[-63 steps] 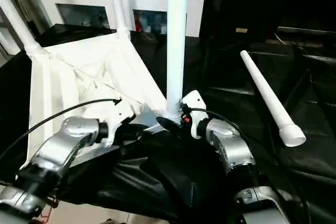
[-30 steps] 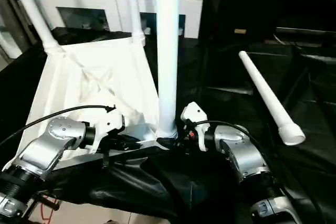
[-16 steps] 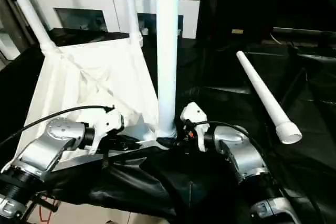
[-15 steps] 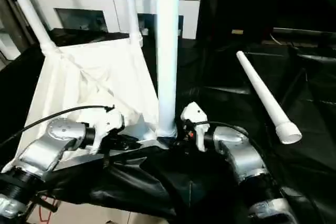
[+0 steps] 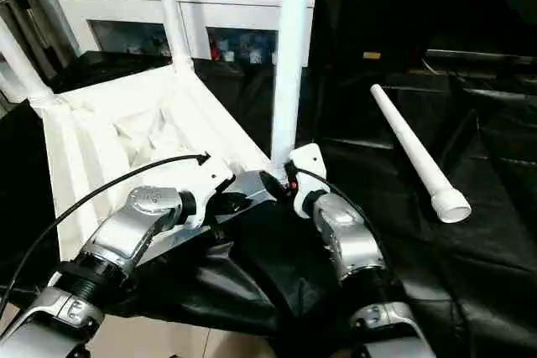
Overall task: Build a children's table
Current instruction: Rotate leg to tighten
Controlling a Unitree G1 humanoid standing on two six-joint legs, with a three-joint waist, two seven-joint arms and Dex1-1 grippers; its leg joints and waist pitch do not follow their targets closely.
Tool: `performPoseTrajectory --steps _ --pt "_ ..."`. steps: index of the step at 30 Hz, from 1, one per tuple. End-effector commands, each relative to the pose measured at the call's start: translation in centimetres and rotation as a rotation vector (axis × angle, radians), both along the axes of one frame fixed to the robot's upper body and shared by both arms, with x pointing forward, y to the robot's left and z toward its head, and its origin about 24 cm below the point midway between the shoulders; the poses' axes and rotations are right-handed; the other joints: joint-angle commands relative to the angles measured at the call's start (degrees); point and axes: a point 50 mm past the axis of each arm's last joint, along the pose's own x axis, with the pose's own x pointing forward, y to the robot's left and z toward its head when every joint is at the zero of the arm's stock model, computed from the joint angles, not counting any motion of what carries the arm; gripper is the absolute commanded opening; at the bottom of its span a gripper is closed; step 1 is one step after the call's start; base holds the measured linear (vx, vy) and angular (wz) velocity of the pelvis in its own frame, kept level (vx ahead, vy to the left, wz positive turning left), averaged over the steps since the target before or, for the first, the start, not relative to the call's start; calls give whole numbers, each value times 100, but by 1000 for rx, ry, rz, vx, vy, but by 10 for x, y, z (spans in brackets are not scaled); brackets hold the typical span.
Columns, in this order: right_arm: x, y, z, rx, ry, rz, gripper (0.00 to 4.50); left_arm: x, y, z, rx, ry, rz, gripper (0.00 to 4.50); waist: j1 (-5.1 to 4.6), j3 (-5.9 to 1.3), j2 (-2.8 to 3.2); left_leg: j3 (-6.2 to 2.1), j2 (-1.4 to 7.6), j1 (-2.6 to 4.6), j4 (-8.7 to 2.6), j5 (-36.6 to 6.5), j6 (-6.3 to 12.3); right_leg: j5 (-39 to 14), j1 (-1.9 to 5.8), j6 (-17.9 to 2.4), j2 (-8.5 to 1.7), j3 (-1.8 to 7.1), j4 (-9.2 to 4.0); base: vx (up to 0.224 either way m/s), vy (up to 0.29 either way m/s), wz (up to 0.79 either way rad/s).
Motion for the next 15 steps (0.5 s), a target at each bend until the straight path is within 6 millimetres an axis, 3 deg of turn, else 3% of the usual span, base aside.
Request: performPoseTrajectory --steps 1,6,9,10,13,15 --pt "-10 21 -7 -1 37 170 386 -9 -11 -1 -14 2 -98 0 7 -252 -17 -54 68 23 -469 -2205 30 -2276 191 -813 -231 153 -539 0 0 0" --pt "-13 4 1 -28 8 306 386 -19 2 -1 -34 23 -195 0 13 -293 -21 -5 86 17 -425 -1796 157 -1559 211 -1113 -232 183 -460 26 -7 1" --pt "-16 -5 7 -39 -1 406 386 -24 11 1 -48 24 -263 0 54 -341 -20 11 89 2 -369 -1235 326 -779 251 -1306 -215 182 -373 59 -8 2" --pt "-18 -9 11 -42 -4 461 386 -28 14 3 -66 39 -299 0 84 -362 -24 22 92 -18 -335 -905 441 -183 279 -1467 -208 176 -289 59 -1 0" --pt "-21 -13 17 -52 -3 556 386 -33 23 4 -53 53 -354 0 103 -381 -11 32 95 -9 -297 -611 612 356 282 -1634 -179 155 -218 17 3 0" --pt "-23 -15 20 -63 -4 604 386 -35 28 4 -44 67 -381 0 107 -364 -38 49 102 2 -296 -682 651 303 269 -1679 -191 160 -233 0 0 0"
